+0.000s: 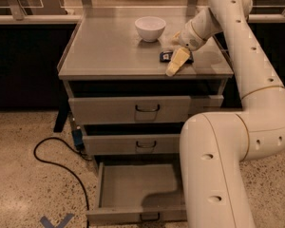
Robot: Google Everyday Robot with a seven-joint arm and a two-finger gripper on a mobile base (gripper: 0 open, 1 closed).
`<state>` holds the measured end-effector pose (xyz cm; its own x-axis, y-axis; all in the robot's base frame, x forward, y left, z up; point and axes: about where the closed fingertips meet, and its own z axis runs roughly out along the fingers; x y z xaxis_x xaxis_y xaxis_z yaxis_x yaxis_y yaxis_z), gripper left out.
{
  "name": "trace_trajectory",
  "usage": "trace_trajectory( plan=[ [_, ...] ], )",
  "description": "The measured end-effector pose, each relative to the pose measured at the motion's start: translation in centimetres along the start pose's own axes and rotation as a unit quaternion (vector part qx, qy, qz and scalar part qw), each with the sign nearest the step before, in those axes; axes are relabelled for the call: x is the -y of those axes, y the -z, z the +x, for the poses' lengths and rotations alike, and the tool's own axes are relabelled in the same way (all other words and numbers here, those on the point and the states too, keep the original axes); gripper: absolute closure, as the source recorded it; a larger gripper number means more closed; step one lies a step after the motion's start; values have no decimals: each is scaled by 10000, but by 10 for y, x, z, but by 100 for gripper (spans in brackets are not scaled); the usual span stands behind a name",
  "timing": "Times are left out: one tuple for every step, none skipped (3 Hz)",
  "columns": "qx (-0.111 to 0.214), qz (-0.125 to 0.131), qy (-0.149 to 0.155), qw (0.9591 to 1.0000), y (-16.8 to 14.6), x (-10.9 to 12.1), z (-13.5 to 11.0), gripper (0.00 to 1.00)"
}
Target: Place rxbar blueberry into bottom drawer
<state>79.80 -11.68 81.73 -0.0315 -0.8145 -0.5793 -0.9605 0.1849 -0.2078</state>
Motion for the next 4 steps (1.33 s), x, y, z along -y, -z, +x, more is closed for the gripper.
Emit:
trace_trajectory(
  plan=[
    [0,0,0,10000,0,0,0,41],
    [0,0,0,10000,0,0,0,65],
    [1,0,0,10000,0,0,0,88],
    [16,4,-5,10000,1,0,-1,100]
  ],
)
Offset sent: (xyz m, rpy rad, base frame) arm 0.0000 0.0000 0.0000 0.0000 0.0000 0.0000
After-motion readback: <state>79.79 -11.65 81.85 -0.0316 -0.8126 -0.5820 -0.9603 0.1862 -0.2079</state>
